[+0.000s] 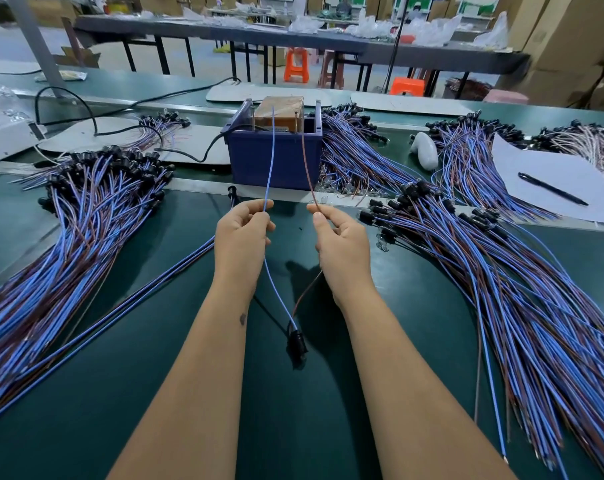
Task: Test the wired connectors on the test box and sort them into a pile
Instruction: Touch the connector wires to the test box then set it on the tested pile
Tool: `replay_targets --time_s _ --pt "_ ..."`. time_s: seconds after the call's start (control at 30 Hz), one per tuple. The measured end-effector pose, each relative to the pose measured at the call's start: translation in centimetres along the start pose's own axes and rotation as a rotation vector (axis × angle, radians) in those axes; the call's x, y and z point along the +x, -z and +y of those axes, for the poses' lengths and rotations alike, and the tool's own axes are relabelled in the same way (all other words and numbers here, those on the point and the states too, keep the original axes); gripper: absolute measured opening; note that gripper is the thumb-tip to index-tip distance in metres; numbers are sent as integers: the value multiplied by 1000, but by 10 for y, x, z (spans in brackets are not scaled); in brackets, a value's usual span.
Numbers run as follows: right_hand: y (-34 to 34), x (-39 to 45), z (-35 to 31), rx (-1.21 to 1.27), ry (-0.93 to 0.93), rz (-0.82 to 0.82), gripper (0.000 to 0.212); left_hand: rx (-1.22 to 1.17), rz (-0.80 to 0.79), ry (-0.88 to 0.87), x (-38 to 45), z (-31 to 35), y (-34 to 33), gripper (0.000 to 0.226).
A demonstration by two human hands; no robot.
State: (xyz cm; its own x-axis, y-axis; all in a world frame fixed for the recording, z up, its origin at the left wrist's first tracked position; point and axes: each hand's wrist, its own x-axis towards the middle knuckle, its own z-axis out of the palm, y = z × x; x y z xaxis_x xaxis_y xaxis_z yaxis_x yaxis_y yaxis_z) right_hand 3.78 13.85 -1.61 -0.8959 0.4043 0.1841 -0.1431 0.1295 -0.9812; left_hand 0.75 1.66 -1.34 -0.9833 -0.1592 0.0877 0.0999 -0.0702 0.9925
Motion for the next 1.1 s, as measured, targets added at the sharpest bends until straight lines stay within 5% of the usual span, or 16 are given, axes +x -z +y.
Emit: replay_targets --time_s 1.1 --pt "2 5 5 -47 -19 15 23 52 152 80 7 -7 4 27"
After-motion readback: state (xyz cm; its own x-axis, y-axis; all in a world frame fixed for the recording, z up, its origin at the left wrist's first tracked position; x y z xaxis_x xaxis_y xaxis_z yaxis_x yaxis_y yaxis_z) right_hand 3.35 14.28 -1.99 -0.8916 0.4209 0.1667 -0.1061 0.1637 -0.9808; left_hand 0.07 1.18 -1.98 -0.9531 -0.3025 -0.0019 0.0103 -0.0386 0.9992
